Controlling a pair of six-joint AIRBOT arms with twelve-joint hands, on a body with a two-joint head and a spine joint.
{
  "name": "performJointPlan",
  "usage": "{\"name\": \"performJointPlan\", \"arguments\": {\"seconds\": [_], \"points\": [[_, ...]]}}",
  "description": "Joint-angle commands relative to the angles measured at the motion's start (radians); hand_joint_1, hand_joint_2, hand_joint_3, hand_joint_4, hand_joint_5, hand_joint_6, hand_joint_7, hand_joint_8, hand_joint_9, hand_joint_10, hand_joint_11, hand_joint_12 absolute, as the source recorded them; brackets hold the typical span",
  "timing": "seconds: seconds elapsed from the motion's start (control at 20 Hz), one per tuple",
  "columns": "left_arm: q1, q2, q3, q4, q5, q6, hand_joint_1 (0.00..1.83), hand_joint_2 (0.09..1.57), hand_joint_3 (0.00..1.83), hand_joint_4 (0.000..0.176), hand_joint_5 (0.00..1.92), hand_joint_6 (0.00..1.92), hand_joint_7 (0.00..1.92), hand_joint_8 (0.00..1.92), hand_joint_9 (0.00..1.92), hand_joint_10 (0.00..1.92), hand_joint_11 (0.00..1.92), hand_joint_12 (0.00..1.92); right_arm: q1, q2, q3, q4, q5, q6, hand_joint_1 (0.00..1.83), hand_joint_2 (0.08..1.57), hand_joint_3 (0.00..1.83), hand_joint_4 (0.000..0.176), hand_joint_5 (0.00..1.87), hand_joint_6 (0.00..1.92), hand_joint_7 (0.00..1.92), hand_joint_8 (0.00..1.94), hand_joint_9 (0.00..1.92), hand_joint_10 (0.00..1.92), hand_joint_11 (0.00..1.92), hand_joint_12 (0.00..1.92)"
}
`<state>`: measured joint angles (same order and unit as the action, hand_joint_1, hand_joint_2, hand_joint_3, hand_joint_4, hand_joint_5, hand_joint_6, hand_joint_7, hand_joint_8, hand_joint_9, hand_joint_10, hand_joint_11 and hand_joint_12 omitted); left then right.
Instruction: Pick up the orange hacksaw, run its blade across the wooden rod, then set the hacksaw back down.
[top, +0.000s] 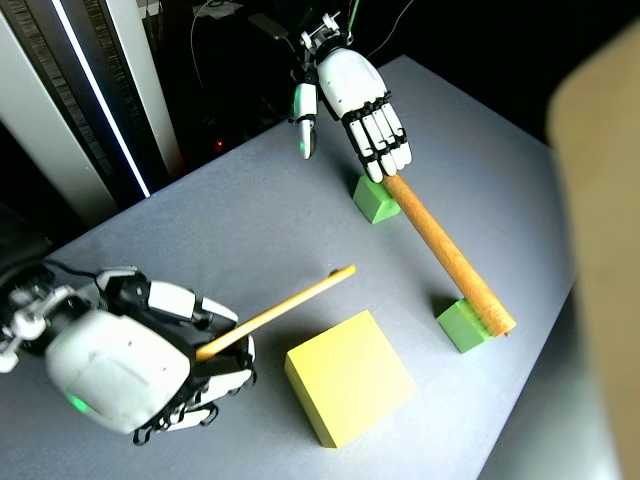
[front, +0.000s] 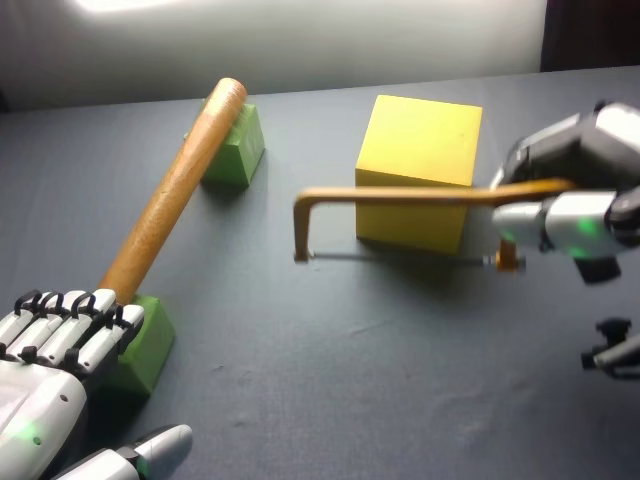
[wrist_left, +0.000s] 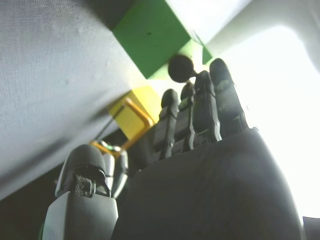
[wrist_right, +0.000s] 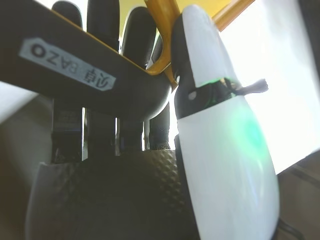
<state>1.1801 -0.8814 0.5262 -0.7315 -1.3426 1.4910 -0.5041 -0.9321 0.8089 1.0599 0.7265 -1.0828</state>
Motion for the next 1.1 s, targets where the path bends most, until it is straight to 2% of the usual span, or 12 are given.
{"name": "performJointPlan", "arguments": {"seconds": [0.0, 0.05, 0.1, 0.15, 0.3, 0.45, 0.5, 0.65, 0.75, 0.8, 0.85, 1.05], "points": [[0.003, -0.008, -0.004, 0.022, -0.042, 0.002, 0.00, 1.21, 0.00, 0.000, 0.13, 0.00, 0.13, 0.00, 0.11, 0.00, 0.00, 0.24, 0.031, 0.013, -0.011, -0.045, 0.118, -0.011, 1.23, 1.09, 0.00, 0.007, 0.98, 0.94, 1.09, 0.86, 1.24, 0.08, 0.76, 1.08], [0.003, -0.009, -0.004, 0.022, -0.042, 0.002, 0.00, 1.22, 0.00, 0.000, 0.14, 0.00, 0.14, 0.00, 0.12, 0.01, 0.00, 0.28, 0.066, 0.017, -0.022, -0.045, 0.131, -0.043, 1.23, 1.09, 0.00, 0.005, 0.97, 0.95, 1.10, 0.85, 1.24, 0.08, 0.76, 1.08], [0.003, -0.009, -0.004, 0.022, -0.042, 0.002, 0.00, 1.21, 0.00, 0.000, 0.11, 0.00, 0.12, 0.00, 0.10, 0.00, 0.00, 0.22, 0.099, 0.016, -0.027, -0.045, 0.147, -0.075, 1.23, 1.09, 0.00, 0.006, 0.98, 0.95, 1.10, 0.85, 1.24, 0.08, 0.76, 1.08], [0.003, -0.009, -0.004, 0.022, -0.042, 0.002, 0.00, 1.22, 0.00, 0.000, 0.12, 0.00, 0.11, 0.00, 0.10, 0.00, 0.00, 0.26, 0.133, 0.014, -0.030, -0.045, 0.158, -0.104, 1.23, 1.09, 0.00, 0.016, 0.98, 0.94, 1.08, 0.87, 1.23, 0.08, 0.74, 1.10], [0.003, -0.010, -0.004, 0.022, -0.039, 0.004, 0.00, 1.21, 0.00, 0.000, 0.10, 0.00, 0.09, 0.00, 0.06, 0.00, 0.00, 0.17, 0.229, -0.010, -0.029, -0.044, 0.154, -0.196, 1.23, 1.08, 0.00, 0.014, 1.01, 0.90, 1.11, 0.81, 1.25, 0.08, 0.78, 1.07], [0.003, -0.012, -0.003, 0.022, -0.034, 0.005, 0.00, 1.21, 0.00, 0.000, 0.14, 0.01, 0.13, 0.01, 0.10, 0.01, 0.00, 0.26, 0.313, -0.090, 0.013, 0.064, 0.144, -0.296, 1.23, 1.09, 0.00, 0.018, 0.98, 0.95, 1.08, 0.86, 1.23, 0.07, 0.76, 1.08], [0.002, -0.013, -0.002, 0.022, -0.034, 0.005, 0.00, 1.20, 0.00, 0.000, 0.12, 0.00, 0.11, 0.01, 0.08, 0.00, 0.00, 0.19, 0.333, -0.139, 0.048, 0.070, 0.148, -0.325, 1.23, 1.08, 0.00, 0.016, 1.01, 0.90, 1.11, 0.82, 1.24, 0.07, 0.78, 1.08], [0.002, -0.014, -0.002, 0.022, -0.034, 0.005, 0.00, 1.22, 0.00, 0.000, 0.13, 0.00, 0.11, 0.00, 0.09, 0.00, 0.00, 0.20, 0.361, -0.245, 0.118, 0.081, 0.153, -0.384, 1.23, 1.09, 0.00, 0.019, 1.00, 0.92, 1.09, 0.85, 1.24, 0.06, 0.77, 1.08], [0.002, -0.015, -0.002, 0.022, -0.034, 0.005, 0.00, 1.22, 0.00, 0.000, 0.13, 0.00, 0.12, 0.00, 0.10, 0.00, 0.00, 0.24, 0.384, -0.314, 0.161, 0.149, 0.144, -0.428, 1.23, 1.09, 0.00, 0.022, 1.01, 0.90, 1.10, 0.83, 1.24, 0.06, 0.77, 1.08], [0.002, -0.015, -0.002, 0.022, -0.034, 0.005, 0.00, 1.21, 0.00, 0.000, 0.14, 0.00, 0.13, 0.00, 0.11, 0.01, 0.00, 0.28, 0.388, -0.340, 0.178, 0.161, 0.144, -0.446, 1.23, 1.07, 0.00, 0.019, 1.03, 0.87, 1.13, 0.79, 1.25, 0.06, 0.79, 1.07], [0.002, -0.015, -0.002, 0.022, -0.034, 0.005, 0.00, 1.21, 0.00, 0.000, 0.10, 0.00, 0.10, 0.00, 0.09, 0.00, 0.00, 0.26, 0.392, -0.378, 0.206, 0.161, 0.145, -0.468, 1.23, 1.08, 0.00, 0.007, 1.01, 0.89, 1.12, 0.81, 1.25, 0.06, 0.79, 1.07], [0.000, -0.015, -0.001, 0.022, -0.034, 0.007, 0.00, 1.22, 0.00, 0.000, 0.14, 0.01, 0.14, 0.00, 0.12, 0.00, 0.00, 0.32, 0.384, -0.488, 0.285, 0.160, 0.140, -0.522, 1.24, 1.08, 0.00, 0.000, 1.02, 0.86, 1.13, 0.81, 1.25, 0.06, 0.80, 1.07]]}}
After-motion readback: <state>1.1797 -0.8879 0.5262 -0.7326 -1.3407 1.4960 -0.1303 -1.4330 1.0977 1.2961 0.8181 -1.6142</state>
